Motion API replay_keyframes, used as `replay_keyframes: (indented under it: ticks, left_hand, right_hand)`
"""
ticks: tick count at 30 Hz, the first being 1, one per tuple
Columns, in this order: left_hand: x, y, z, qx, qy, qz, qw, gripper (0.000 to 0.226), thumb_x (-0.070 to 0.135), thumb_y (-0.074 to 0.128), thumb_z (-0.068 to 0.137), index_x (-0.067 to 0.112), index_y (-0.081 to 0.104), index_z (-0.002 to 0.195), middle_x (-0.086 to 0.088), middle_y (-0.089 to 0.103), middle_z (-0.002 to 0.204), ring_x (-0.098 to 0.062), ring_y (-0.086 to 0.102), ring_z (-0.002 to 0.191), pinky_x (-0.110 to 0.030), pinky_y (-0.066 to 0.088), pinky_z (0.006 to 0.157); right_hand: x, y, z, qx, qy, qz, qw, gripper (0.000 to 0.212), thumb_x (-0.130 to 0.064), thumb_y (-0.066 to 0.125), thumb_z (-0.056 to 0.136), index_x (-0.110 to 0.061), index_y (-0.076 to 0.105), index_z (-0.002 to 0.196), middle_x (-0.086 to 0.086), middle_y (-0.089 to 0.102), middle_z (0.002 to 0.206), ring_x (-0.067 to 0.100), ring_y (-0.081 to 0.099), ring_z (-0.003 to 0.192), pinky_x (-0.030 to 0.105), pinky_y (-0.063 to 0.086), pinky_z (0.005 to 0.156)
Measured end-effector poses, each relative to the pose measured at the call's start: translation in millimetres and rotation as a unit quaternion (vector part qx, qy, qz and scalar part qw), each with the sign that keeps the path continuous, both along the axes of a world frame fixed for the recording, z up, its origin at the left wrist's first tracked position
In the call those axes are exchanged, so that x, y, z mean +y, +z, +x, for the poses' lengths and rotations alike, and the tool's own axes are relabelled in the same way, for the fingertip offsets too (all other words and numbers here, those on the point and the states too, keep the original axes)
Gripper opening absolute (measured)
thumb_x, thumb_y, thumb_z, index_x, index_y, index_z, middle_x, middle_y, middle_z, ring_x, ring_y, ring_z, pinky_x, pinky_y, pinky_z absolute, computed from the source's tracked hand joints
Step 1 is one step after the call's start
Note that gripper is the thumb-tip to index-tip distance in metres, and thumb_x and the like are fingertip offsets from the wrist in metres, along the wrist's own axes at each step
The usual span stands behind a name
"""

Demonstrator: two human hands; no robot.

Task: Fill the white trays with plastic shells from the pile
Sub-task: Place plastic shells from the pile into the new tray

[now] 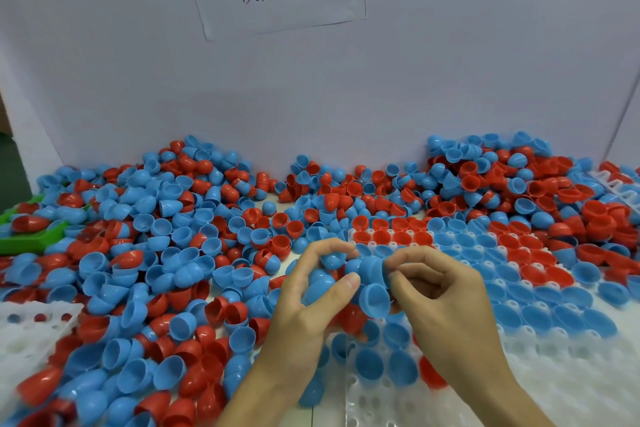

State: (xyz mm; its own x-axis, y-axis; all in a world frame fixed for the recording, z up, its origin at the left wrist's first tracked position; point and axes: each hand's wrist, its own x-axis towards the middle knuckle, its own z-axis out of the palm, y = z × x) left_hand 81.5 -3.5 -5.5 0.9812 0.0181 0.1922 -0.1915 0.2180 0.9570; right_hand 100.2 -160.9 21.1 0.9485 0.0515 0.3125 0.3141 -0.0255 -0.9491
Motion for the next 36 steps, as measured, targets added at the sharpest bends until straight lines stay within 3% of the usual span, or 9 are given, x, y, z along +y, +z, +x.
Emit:
replay_keyframes:
  ticks: [5,10,14,20,23,27,30,33,36]
  left_hand:
    - [0,-2,1,-0.015,0.022,0.096,0.995,0.038,0.034,0.071,0.08,0.027,0.067,0.117,0.0,0.065,0.104,-0.021,0.067,0.086,-0.032,0.055,0.066]
    - [1,0,1,-0.036,0.04,0.141,0.989,0.034,0.038,0.069,0.082,0.031,0.069,0.115,0.008,0.067,0.115,-0.021,0.065,0.111,-0.048,0.055,0.095]
    - [2,-1,2,-0.036,0.064,0.141,0.987,0.029,0.031,0.068,0.084,0.032,0.068,0.113,0.002,0.068,0.109,-0.025,0.066,0.104,-0.049,0.056,0.093]
    - [5,-4,5,0.001,0.1,0.061,0.993,0.034,0.041,0.074,0.076,0.033,0.069,0.109,-0.011,0.066,0.112,-0.038,0.063,0.1,-0.054,0.051,0.082]
    - [7,-5,6,0.017,0.099,0.026,0.995,0.04,0.045,0.077,0.071,0.034,0.069,0.108,-0.005,0.068,0.106,-0.023,0.064,0.087,-0.04,0.051,0.07]
    - [6,-5,7,0.027,0.096,0.006,0.995,0.032,0.035,0.076,0.076,0.033,0.069,0.108,-0.003,0.069,0.105,-0.017,0.067,0.082,-0.03,0.052,0.06]
    - [5,-5,7,0.031,0.096,0.005,0.995,0.031,0.034,0.075,0.077,0.033,0.069,0.107,-0.005,0.069,0.107,-0.022,0.068,0.086,-0.035,0.053,0.063]
    - [4,-5,6,0.025,0.101,0.017,0.994,0.033,0.038,0.075,0.077,0.033,0.068,0.109,-0.01,0.066,0.113,-0.033,0.064,0.094,-0.048,0.049,0.073]
    - [2,-4,6,0.023,0.101,0.02,0.994,0.032,0.038,0.075,0.077,0.034,0.068,0.109,-0.014,0.063,0.111,-0.034,0.061,0.092,-0.047,0.049,0.073]
  right_hand:
    - [1,1,1,0.019,0.024,0.01,0.999,0.032,0.011,0.062,0.087,-0.014,0.078,0.077,0.001,0.074,0.068,0.008,0.069,0.057,0.012,0.051,0.054]
    - [-2,-1,2,0.04,0.04,-0.027,0.998,0.033,0.002,0.061,0.092,-0.023,0.08,0.084,0.001,0.076,0.073,0.009,0.069,0.062,0.017,0.054,0.056]
    - [-6,2,3,0.068,0.131,-0.036,0.988,0.016,-0.021,0.066,0.087,-0.022,0.08,0.095,0.01,0.077,0.088,0.026,0.073,0.085,0.04,0.06,0.081]
    - [-9,3,7,0.088,0.101,-0.041,0.99,0.014,-0.014,0.078,0.08,-0.027,0.08,0.077,-0.002,0.078,0.08,0.013,0.075,0.077,0.017,0.056,0.072]
    - [-9,3,8,0.092,0.102,-0.035,0.99,0.014,-0.02,0.077,0.078,-0.034,0.078,0.079,-0.007,0.078,0.082,0.01,0.075,0.079,0.012,0.054,0.069]
    - [-12,3,9,0.086,0.097,-0.014,0.991,0.033,-0.007,0.07,0.087,-0.038,0.079,0.078,-0.007,0.078,0.082,0.007,0.074,0.08,0.006,0.051,0.066]
    - [-13,2,9,0.082,0.084,-0.025,0.993,0.037,-0.006,0.069,0.089,-0.04,0.078,0.076,-0.012,0.077,0.083,0.002,0.073,0.082,0.002,0.048,0.065]
    - [-13,-1,11,0.075,0.055,-0.013,0.996,0.026,-0.01,0.07,0.089,-0.037,0.073,0.09,-0.012,0.077,0.083,0.001,0.073,0.083,0.003,0.048,0.067]
    - [-10,-2,12,0.065,0.03,-0.006,0.997,0.013,-0.015,0.071,0.087,-0.025,0.076,0.093,-0.006,0.077,0.074,0.005,0.073,0.072,0.008,0.052,0.066]
